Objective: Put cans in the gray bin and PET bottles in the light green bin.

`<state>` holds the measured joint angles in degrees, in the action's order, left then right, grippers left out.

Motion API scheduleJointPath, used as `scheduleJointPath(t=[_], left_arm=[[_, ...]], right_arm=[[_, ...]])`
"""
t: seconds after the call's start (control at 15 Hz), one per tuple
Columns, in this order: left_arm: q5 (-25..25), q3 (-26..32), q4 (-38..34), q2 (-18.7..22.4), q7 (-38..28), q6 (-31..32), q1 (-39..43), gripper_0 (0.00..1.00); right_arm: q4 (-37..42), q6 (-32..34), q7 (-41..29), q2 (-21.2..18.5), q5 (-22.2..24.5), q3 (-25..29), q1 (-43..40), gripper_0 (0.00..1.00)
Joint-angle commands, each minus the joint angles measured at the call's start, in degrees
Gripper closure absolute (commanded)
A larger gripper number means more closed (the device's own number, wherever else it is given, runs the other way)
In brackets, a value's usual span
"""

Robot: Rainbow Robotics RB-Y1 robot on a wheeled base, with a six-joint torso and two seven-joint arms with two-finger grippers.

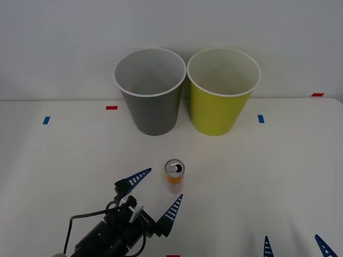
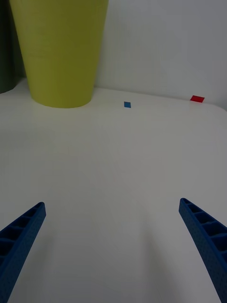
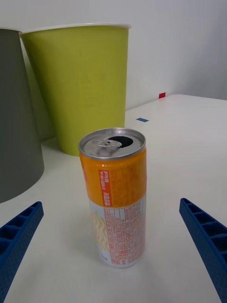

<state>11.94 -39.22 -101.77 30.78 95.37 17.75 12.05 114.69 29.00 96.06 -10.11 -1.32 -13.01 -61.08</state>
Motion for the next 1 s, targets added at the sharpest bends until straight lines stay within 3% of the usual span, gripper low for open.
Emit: scheduleJointPath(t=[0.07,1.0], left_arm=[[-0.1,-0.1,0.0,-0.8,0.1,-2.4,-1.8,0.00],[-0.5,-0.9,0.0,-6.5,0.1,-11.4,-6.0,0.00]], right_arm=[[0.0,0.0,0.0,0.0,0.0,0.0,0.0,0.02],[0.0,0.0,0.0,0.0,0.0,0.0,0.0,0.02]])
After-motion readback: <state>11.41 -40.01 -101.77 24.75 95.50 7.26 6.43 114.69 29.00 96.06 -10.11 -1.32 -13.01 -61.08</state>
